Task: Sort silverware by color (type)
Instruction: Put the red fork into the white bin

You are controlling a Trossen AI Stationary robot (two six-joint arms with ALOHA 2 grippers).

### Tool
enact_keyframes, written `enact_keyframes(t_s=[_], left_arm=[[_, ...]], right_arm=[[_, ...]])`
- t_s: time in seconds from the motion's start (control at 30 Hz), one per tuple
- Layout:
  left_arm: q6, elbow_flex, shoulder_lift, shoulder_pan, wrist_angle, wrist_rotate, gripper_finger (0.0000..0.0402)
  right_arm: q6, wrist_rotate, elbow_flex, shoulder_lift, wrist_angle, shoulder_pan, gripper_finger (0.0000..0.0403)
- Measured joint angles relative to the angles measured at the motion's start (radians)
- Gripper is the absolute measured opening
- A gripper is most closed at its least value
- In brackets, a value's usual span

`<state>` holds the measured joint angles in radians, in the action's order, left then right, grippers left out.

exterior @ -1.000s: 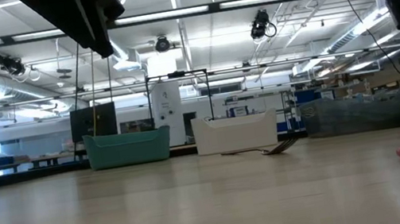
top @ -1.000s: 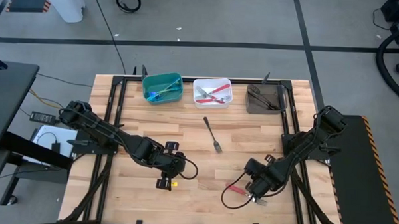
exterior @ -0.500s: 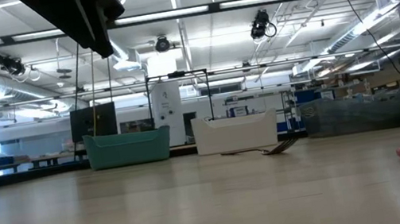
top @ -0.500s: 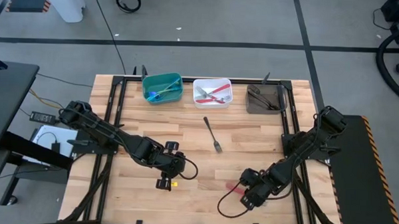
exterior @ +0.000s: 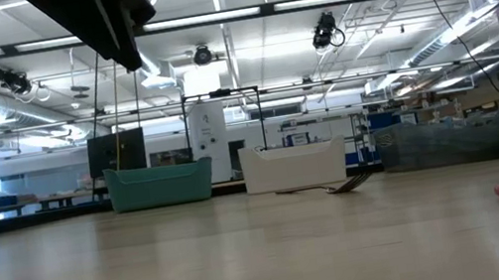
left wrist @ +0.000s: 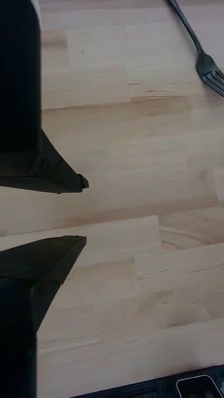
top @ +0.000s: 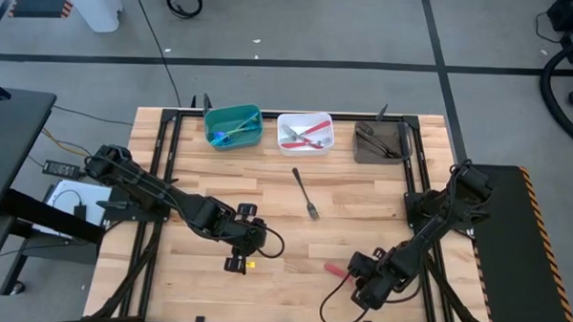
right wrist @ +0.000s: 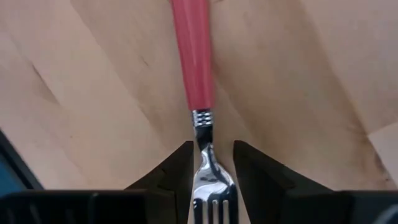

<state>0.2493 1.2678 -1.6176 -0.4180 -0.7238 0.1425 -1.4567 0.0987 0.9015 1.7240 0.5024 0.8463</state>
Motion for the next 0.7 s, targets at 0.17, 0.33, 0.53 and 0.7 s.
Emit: enact_keyframes(t_s=[0.17,0.33,0.53,0.7], left_arm=[[0.000,0.000,0.000,0.001,0.002,0.000,0.0121],[0.000,0.000,0.000,0.000,0.006,0.000,0.0121],[0.000,0.000,0.000,0.000,0.018,0.000,0.0121],[0.000,0.000,0.000,0.001,0.018,0.000,0.0121]], right_arm=[[0.001,-0.001,0.009,0.048,0.012,0.003,0.0125],[-0.094,0.049,0.011,0.055,0.063,-0.002,0.0124],[-0.119,0.095,0.010,0.056,0.117,-0.032,0.0113],[-0.138,0.095,0.010,0.056,0.175,-0.069,0.0093]])
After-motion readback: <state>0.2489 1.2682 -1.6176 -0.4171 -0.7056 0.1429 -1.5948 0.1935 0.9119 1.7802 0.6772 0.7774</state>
